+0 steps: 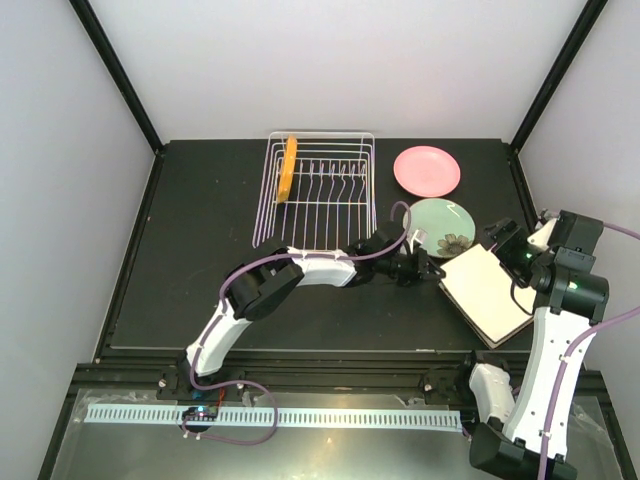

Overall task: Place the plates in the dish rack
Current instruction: Pick up the plate at the center of the board.

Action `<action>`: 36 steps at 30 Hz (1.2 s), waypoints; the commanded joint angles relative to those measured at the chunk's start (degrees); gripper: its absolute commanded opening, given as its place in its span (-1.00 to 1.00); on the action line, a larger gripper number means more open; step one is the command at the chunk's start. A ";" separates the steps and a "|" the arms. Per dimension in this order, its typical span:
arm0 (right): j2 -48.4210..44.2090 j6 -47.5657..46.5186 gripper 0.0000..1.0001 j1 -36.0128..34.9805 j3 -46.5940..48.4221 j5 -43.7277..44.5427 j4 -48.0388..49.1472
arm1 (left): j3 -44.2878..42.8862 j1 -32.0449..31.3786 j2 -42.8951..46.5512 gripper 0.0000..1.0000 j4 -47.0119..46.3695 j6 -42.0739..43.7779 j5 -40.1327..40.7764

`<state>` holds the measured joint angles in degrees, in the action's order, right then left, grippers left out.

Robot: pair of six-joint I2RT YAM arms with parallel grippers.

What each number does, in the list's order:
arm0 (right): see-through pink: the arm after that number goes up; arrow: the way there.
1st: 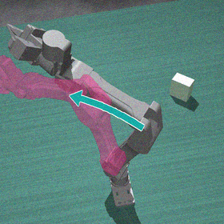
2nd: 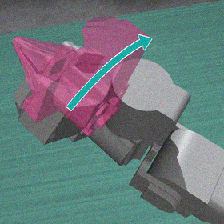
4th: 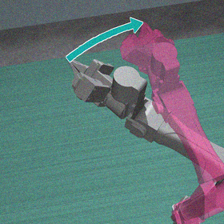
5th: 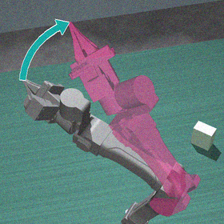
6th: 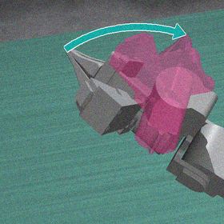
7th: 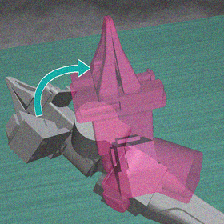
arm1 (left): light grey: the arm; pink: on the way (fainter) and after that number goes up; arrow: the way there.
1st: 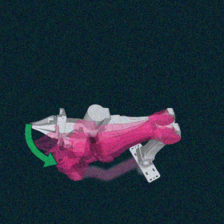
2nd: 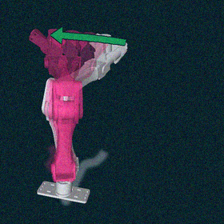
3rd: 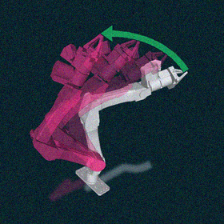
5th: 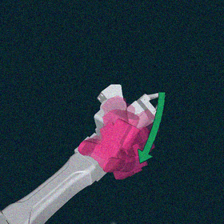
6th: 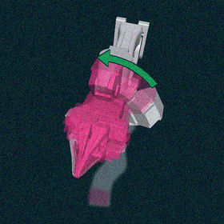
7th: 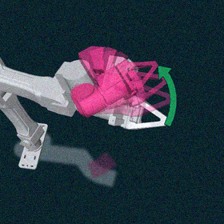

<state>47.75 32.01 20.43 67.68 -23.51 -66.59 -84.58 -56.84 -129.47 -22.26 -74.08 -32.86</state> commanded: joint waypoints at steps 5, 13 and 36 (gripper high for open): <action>-0.68 0.10 0.64 0.47 4.32 1.32 -0.96 | -5.69 -0.29 2.89 -0.97 -8.03 1.08 -3.92; -0.47 0.83 0.64 0.49 7.60 1.24 -1.63 | -4.80 1.29 6.38 -0.97 -4.47 2.71 -4.30; -0.76 2.43 0.67 3.10 4.55 1.00 0.43 | -0.58 5.22 15.66 -0.97 -3.53 3.70 -4.79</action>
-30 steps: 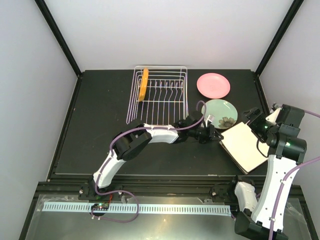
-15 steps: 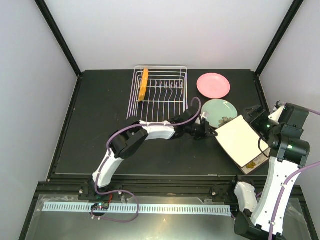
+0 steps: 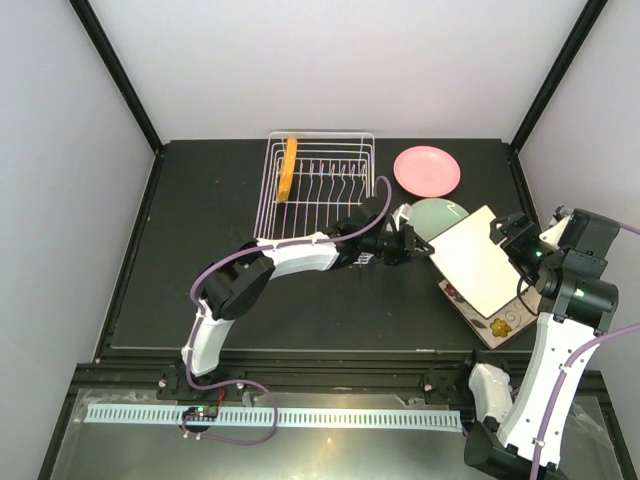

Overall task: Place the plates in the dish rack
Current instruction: Pick up the plate at the center of the board.

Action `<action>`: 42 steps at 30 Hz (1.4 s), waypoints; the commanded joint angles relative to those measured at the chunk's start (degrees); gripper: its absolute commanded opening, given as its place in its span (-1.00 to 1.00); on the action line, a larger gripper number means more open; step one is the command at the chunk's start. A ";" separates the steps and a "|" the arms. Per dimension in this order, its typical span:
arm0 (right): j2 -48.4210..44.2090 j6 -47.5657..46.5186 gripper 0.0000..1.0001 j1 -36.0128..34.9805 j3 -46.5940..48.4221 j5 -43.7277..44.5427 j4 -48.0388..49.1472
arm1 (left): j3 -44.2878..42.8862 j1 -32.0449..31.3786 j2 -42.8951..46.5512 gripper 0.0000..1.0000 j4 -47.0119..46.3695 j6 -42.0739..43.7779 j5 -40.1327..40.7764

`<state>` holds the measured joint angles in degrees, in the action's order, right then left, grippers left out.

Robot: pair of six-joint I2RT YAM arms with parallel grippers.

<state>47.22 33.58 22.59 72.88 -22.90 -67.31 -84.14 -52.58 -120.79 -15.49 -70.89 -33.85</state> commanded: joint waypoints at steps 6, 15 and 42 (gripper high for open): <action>1.62 1.45 0.68 2.72 -0.41 -0.17 2.47 | 2.10 3.38 10.25 -0.97 -9.40 0.76 -4.21; 3.62 4.38 0.68 3.93 -7.24 -6.59 10.00 | 6.20 7.72 15.19 -0.97 -9.81 0.87 -5.06; 4.59 9.17 0.69 3.98 -30.15 -23.44 26.83 | 10.66 13.31 18.75 -0.97 -15.24 -2.87 -6.90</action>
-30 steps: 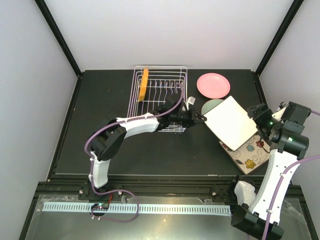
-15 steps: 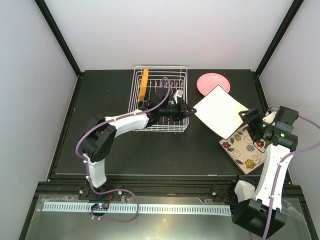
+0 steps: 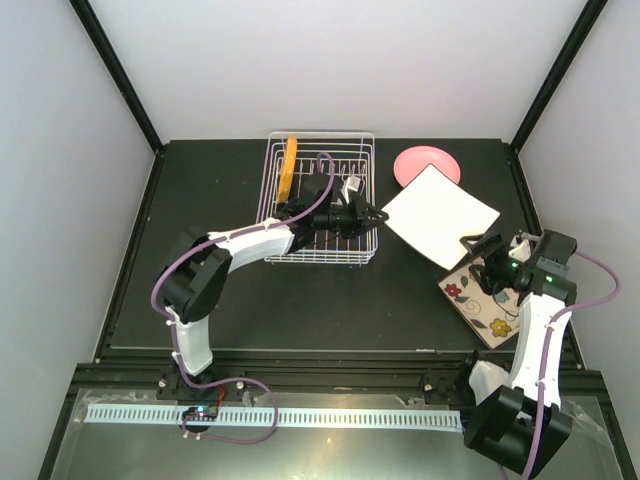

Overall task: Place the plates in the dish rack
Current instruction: Pick up the plate at the center of the board.

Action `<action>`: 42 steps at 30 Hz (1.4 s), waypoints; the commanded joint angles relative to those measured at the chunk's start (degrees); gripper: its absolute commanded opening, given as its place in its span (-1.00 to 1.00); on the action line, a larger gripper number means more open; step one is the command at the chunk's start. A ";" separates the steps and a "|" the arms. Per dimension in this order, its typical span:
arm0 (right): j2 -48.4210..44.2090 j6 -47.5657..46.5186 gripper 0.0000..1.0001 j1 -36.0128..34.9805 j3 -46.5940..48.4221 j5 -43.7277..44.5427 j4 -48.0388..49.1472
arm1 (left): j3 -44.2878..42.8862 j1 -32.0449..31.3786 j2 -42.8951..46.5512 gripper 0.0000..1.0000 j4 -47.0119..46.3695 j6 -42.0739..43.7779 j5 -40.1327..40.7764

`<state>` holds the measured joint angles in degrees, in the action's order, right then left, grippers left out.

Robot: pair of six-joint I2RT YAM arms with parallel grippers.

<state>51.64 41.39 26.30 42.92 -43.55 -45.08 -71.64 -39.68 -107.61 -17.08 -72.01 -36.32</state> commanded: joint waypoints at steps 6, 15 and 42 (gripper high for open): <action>2.00 2.43 0.69 0.33 0.36 -2.87 8.73 | -2.01 0.64 5.49 -0.97 -13.66 -1.98 -4.96; 8.09 6.26 0.32 0.33 -0.56 -5.09 19.54 | -1.64 0.63 5.18 -0.97 -13.33 -1.86 -5.50; 13.42 8.46 -0.97 -7.32 -1.15 -10.17 31.55 | -2.98 1.61 4.68 -0.97 -8.99 0.35 -6.16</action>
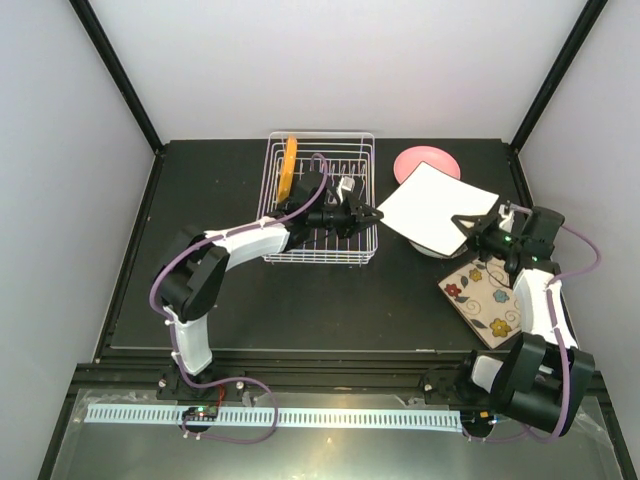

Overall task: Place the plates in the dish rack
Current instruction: Pick up the plate at the center of the board.

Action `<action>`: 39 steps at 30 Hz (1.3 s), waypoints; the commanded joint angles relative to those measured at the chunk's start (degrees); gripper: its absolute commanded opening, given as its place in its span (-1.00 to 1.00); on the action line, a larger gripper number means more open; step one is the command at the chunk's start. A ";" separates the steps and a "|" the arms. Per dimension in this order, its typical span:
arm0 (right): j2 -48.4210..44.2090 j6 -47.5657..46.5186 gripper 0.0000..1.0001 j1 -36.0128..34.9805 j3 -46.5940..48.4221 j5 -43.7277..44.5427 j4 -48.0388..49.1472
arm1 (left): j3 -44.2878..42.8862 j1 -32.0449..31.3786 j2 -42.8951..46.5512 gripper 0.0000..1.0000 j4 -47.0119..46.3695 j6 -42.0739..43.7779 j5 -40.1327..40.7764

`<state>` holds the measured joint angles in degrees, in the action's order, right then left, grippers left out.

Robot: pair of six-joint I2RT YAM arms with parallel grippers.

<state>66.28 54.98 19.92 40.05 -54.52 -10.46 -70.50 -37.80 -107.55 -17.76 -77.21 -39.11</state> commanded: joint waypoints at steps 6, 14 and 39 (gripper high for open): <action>-3.01 -3.41 -0.97 -0.94 2.28 -2.17 -1.28 | -3.05 1.46 5.32 -0.17 -9.85 5.44 -3.74; -5.84 1.37 -0.97 -3.05 0.43 -4.31 2.82 | -2.59 2.36 2.99 0.15 -15.50 3.52 -6.36; -0.96 1.27 -0.70 -16.35 5.61 1.21 3.03 | -4.64 1.42 -2.71 -0.97 -23.05 -0.94 -9.80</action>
<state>64.60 63.05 6.98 42.39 -47.86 -3.40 -70.61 -34.54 -110.19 -30.20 -80.47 -45.71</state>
